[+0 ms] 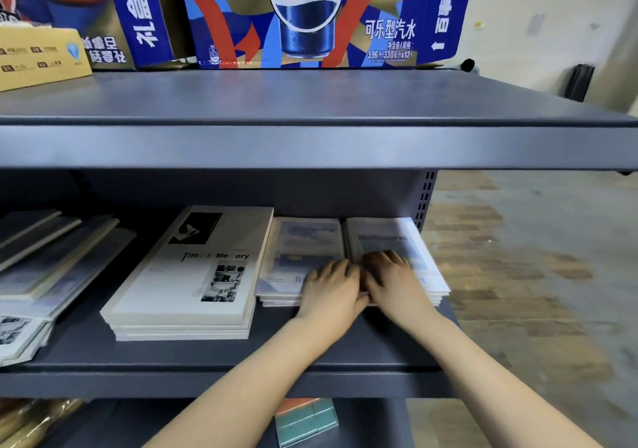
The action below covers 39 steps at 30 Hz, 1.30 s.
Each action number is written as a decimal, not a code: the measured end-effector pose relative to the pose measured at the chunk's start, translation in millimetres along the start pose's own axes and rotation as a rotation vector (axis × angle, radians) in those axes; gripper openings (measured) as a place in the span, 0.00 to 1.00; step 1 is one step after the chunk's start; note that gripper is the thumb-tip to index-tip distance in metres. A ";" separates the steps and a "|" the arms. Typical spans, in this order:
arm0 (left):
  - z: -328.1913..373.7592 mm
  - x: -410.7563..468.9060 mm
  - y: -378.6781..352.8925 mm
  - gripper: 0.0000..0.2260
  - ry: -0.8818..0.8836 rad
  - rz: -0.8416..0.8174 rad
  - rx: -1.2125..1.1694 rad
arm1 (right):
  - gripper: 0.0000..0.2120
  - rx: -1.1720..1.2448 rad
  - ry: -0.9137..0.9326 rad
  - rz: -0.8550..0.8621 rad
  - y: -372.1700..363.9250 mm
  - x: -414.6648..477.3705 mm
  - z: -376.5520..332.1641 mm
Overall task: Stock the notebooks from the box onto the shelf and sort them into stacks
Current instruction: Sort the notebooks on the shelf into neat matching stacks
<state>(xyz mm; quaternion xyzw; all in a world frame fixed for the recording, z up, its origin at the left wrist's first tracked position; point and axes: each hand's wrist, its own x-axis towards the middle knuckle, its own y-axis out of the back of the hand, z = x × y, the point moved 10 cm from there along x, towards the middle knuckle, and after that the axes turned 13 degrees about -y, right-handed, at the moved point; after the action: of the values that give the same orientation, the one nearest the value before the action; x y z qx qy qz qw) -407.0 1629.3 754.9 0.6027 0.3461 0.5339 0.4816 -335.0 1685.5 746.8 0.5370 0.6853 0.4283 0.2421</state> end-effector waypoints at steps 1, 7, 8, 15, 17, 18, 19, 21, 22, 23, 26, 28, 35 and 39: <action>6.6 4.3 -3.3 0.20 -0.014 0.009 -0.013 | 0.16 0.023 -0.035 0.013 3.6 1.2 9.7; 30.8 20.5 -13.5 0.22 -0.046 0.050 0.024 | 0.11 0.052 -0.171 0.185 36.7 -0.1 53.8; 31.1 21.2 -15.4 0.22 -0.046 0.036 0.036 | 0.09 0.062 -0.202 0.190 40.3 0.5 62.0; 24.9 14.6 -22.5 0.21 -0.050 -0.028 0.093 | 0.10 0.258 -0.331 0.038 31.0 4.1 80.3; 23.8 15.3 -23.1 0.22 -0.062 -0.046 0.098 | 0.10 0.273 -0.327 0.039 29.7 3.7 77.6; 23.0 14.9 -21.5 0.22 -0.059 -0.038 0.117 | 0.10 0.278 -0.336 0.038 29.0 4.0 77.5; 22.1 14.2 -20.9 0.22 -0.052 -0.041 0.134 | 0.11 0.278 -0.341 0.035 28.4 4.6 77.5; 22.1 13.1 -23.0 0.22 -0.046 -0.073 0.162 | 0.12 0.275 -0.349 0.026 27.5 5.5 77.2; 21.9 13.1 -24.9 0.23 -0.051 -0.076 0.178 | 0.12 0.281 -0.352 0.023 27.7 5.5 77.5; 21.7 13.3 -26.0 0.24 -0.062 -0.061 0.185 | 0.12 0.290 -0.359 0.018 28.2 6.0 78.2; 21.8 10.8 -23.2 0.27 -0.085 -0.040 0.187 | 0.10 0.345 -0.397 -0.013 27.4 8.2 84.3; 19.6 8.2 -21.7 0.28 -0.081 -0.024 0.160 | 0.09 0.389 -0.408 -0.026 26.5 9.7 87.6; 7.4 3.2 -18.0 0.27 -0.078 -0.152 0.089 | 0.08 0.404 -0.382 -0.026 26.2 11.8 89.1; -27.5 -15.7 -9.1 0.27 0.035 -0.176 0.179 | 0.17 0.210 -0.225 0.181 38.4 -0.2 62.1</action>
<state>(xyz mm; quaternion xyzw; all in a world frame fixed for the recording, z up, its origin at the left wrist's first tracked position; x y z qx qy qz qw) -436.0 1623.1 740.4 0.6012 0.4523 0.4672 0.4645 -265.4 1707.8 747.3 0.6631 0.6439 0.3117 0.2203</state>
